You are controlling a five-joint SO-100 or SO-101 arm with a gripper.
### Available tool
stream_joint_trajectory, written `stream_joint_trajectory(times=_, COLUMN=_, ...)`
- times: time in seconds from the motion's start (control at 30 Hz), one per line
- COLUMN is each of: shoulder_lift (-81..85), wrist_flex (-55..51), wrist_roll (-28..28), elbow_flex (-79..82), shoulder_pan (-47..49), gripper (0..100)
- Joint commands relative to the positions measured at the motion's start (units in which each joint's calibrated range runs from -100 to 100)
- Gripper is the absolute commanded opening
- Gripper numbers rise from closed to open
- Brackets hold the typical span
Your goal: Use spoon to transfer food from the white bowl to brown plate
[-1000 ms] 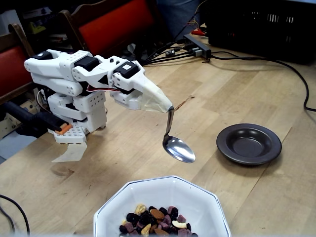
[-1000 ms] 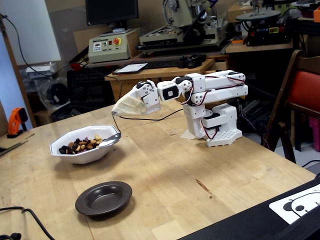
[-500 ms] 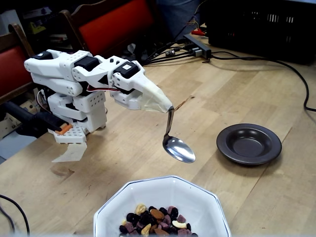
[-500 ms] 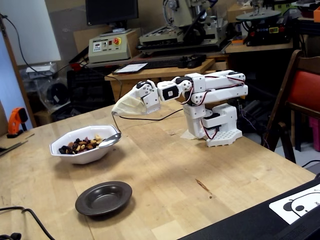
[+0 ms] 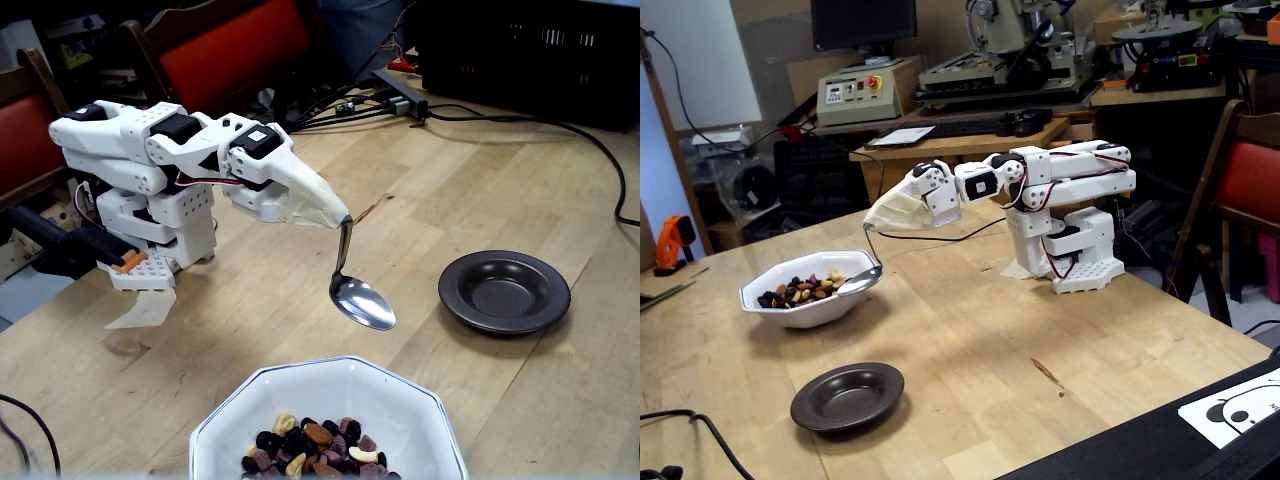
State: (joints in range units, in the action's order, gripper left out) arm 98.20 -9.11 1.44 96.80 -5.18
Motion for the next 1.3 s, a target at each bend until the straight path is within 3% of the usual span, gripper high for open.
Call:
stream_joint_trajectory(times=0.0, shoulder_lift=0.43, wrist_flex=0.1, wrist_roll=0.2, elbow_flex=0.1, shoulder_pan=-0.08, gripper=3)
stream_joint_trajectory(times=1.27, shoulder_lift=0.69, wrist_flex=0.1, wrist_roll=0.24, elbow_flex=-0.87, shoulder_pan=0.22, gripper=3)
